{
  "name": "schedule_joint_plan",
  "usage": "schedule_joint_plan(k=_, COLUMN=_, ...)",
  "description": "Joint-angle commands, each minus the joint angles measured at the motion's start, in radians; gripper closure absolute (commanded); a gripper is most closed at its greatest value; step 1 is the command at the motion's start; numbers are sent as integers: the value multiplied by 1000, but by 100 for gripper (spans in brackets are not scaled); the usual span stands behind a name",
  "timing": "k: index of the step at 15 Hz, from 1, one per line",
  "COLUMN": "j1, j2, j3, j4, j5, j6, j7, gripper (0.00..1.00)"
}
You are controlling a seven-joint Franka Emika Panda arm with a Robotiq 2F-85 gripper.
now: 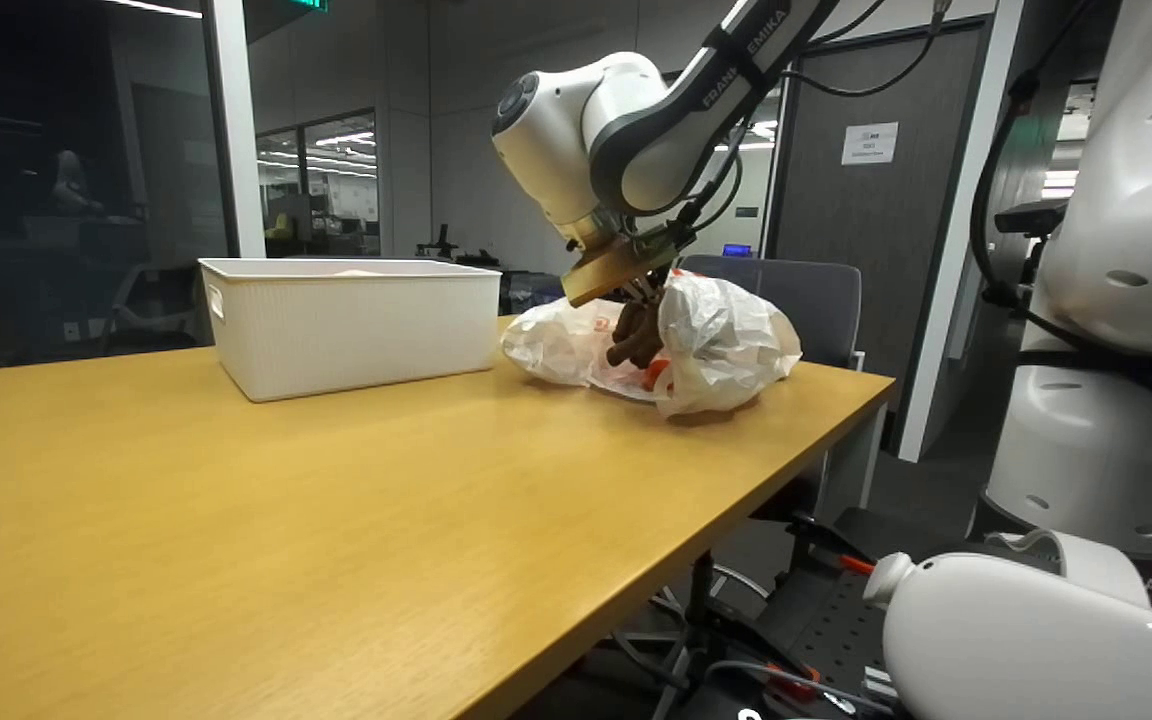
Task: Put the two shirts in the white basket and then put the yellow container and toy moose in the plastic bag
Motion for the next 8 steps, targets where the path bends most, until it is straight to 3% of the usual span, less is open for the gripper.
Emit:
schedule_joint_plan(k=1, j1=2, j2=80, j3=1, j4=59, j5=-68, j6=-101, j7=23, gripper=96)
schedule_joint_plan(k=4, j1=2, j2=133, j3=-8, j4=79, j5=-77, j6=-129, j7=6, gripper=96)
schedule_joint_plan(k=5, j1=2, j2=144, j3=-10, j4=84, j5=-70, j6=-127, j7=3, gripper=90)
schedule_joint_plan(k=6, j1=2, j2=152, j3=-12, j4=87, j5=-66, j6=-124, j7=6, gripper=70)
schedule_joint_plan(k=8, j1=4, j2=162, j3=-13, j4=92, j5=-66, j6=-122, j7=8, gripper=56)
